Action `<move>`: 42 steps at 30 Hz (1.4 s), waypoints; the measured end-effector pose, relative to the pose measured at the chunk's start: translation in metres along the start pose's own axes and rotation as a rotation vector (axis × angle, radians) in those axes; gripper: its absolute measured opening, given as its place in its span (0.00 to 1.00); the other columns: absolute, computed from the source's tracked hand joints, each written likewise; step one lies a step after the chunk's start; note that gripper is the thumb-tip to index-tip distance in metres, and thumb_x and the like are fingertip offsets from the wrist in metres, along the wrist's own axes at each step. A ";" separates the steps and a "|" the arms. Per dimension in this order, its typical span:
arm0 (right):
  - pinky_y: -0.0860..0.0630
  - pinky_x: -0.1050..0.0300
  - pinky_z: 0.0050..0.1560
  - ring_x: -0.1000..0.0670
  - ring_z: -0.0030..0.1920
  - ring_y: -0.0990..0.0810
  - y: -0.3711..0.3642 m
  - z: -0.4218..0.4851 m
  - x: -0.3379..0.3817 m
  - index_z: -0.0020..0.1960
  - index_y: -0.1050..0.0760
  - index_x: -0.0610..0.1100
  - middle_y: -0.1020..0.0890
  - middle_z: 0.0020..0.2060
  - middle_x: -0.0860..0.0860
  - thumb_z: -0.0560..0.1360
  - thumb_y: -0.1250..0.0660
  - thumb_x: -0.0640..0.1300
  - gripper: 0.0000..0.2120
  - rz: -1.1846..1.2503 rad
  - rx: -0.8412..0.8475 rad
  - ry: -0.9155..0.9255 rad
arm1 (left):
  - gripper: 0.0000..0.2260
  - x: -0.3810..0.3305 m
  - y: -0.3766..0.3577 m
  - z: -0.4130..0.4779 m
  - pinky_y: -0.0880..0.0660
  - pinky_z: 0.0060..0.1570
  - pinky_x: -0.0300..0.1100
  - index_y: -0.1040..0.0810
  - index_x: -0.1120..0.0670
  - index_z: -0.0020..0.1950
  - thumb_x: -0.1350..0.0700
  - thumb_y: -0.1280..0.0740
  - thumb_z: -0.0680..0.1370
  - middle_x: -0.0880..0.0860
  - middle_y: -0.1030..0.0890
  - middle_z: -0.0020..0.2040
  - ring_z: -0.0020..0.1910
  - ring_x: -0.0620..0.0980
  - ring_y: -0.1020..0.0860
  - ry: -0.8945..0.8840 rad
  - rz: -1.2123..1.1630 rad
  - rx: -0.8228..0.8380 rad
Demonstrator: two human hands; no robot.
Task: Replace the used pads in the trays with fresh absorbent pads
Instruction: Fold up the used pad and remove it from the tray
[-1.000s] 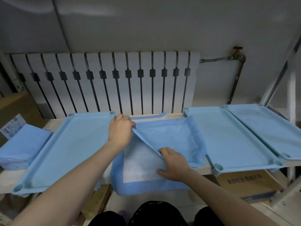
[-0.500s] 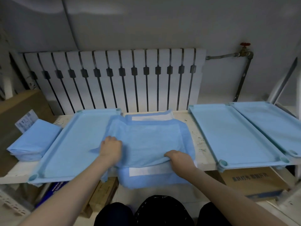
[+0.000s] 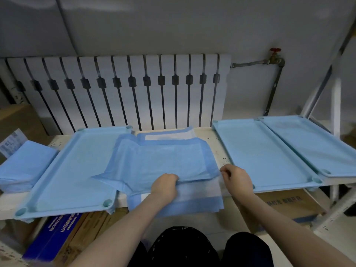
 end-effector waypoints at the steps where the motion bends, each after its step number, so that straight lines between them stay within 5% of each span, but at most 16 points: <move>1: 0.33 0.60 0.36 0.48 0.43 0.20 0.000 0.000 -0.003 0.50 0.21 0.46 0.18 0.42 0.51 0.77 0.38 0.40 0.08 0.054 0.006 -0.034 | 0.12 -0.002 0.001 0.002 0.28 0.53 0.47 0.23 0.56 0.53 0.63 0.41 0.72 0.58 0.21 0.56 0.59 0.58 0.25 0.008 -0.009 0.006; 9: 0.33 0.59 0.40 0.49 0.43 0.25 -0.028 0.000 -0.013 0.48 0.27 0.43 0.21 0.42 0.49 0.76 0.39 0.42 0.03 0.273 0.205 -0.289 | 0.20 -0.047 -0.015 0.007 0.27 0.58 0.50 0.29 0.53 0.65 0.58 0.39 0.73 0.55 0.28 0.61 0.63 0.57 0.30 -0.065 0.028 0.079; 13: 0.27 0.58 0.41 0.51 0.40 0.23 -0.027 0.004 0.000 0.40 0.29 0.53 0.23 0.34 0.55 0.69 0.30 0.40 0.10 0.424 0.175 -0.152 | 0.21 -0.062 -0.023 0.010 0.27 0.59 0.49 0.30 0.52 0.68 0.58 0.40 0.74 0.54 0.27 0.63 0.63 0.57 0.29 -0.155 -0.013 0.022; 17: 0.28 0.58 0.40 0.57 0.33 0.27 -0.017 0.018 0.012 0.38 0.27 0.52 0.25 0.33 0.55 0.70 0.32 0.35 0.13 0.598 0.131 0.027 | 0.23 -0.068 -0.027 0.017 0.31 0.64 0.47 0.35 0.53 0.73 0.59 0.41 0.76 0.55 0.28 0.68 0.66 0.56 0.29 -0.153 -0.086 0.024; 20: 0.31 0.54 0.37 0.51 0.32 0.29 -0.016 0.025 0.018 0.40 0.25 0.52 0.26 0.36 0.54 0.73 0.36 0.34 0.13 0.668 0.173 0.077 | 0.22 -0.067 -0.025 0.019 0.32 0.64 0.46 0.33 0.55 0.72 0.60 0.42 0.77 0.57 0.27 0.67 0.66 0.56 0.29 -0.112 -0.144 0.011; 25: 0.29 0.56 0.42 0.52 0.38 0.28 -0.024 0.028 0.015 0.49 0.28 0.52 0.27 0.41 0.54 0.76 0.35 0.40 0.07 0.571 0.293 0.099 | 0.17 -0.067 -0.021 0.025 0.28 0.58 0.48 0.25 0.55 0.63 0.60 0.43 0.76 0.57 0.22 0.61 0.61 0.57 0.25 -0.081 -0.172 0.000; 28: 0.30 0.60 0.41 0.53 0.34 0.30 -0.024 0.030 0.009 0.57 0.32 0.48 0.28 0.48 0.51 0.73 0.31 0.39 0.16 0.509 0.377 0.084 | 0.14 -0.068 -0.022 0.024 0.27 0.54 0.47 0.23 0.55 0.58 0.60 0.43 0.75 0.57 0.21 0.57 0.59 0.57 0.24 -0.085 -0.157 0.002; 32: 0.33 0.65 0.37 0.61 0.33 0.30 -0.005 0.029 0.009 0.63 0.32 0.47 0.27 0.52 0.52 0.73 0.34 0.37 0.20 0.344 0.171 0.158 | 0.14 -0.066 -0.026 0.023 0.26 0.55 0.48 0.22 0.54 0.59 0.58 0.42 0.77 0.57 0.22 0.59 0.59 0.57 0.25 -0.079 -0.195 -0.006; 37: 0.26 0.55 0.35 0.52 0.47 0.23 -0.010 -0.001 0.033 0.52 0.23 0.52 0.22 0.47 0.55 0.66 0.35 0.50 0.14 -0.186 0.140 0.628 | 0.12 -0.068 -0.025 0.021 0.27 0.47 0.47 0.21 0.54 0.53 0.53 0.43 0.79 0.57 0.19 0.53 0.53 0.58 0.22 -0.098 -0.229 0.025; 40: 0.29 0.58 0.28 0.50 0.39 0.20 -0.016 0.002 0.037 0.41 0.20 0.53 0.19 0.36 0.54 0.68 0.31 0.46 0.02 -0.359 0.075 0.638 | 0.13 -0.062 -0.020 0.017 0.25 0.50 0.49 0.23 0.50 0.57 0.54 0.44 0.78 0.55 0.20 0.55 0.56 0.57 0.23 -0.108 -0.185 0.028; 42: 0.32 0.62 0.21 0.52 0.29 0.20 -0.006 0.007 0.039 0.33 0.20 0.54 0.20 0.28 0.56 0.65 0.30 0.46 0.03 -0.317 -0.038 0.615 | 0.19 -0.043 -0.015 0.014 0.26 0.56 0.49 0.27 0.48 0.66 0.59 0.42 0.76 0.53 0.24 0.62 0.62 0.56 0.26 -0.083 -0.063 0.014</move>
Point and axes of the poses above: each hand's wrist, its own z-axis towards the middle knuckle, its own y-axis out of the back of the hand, x = y × z, the point moved 5 cm from there along z, towards the middle knuckle
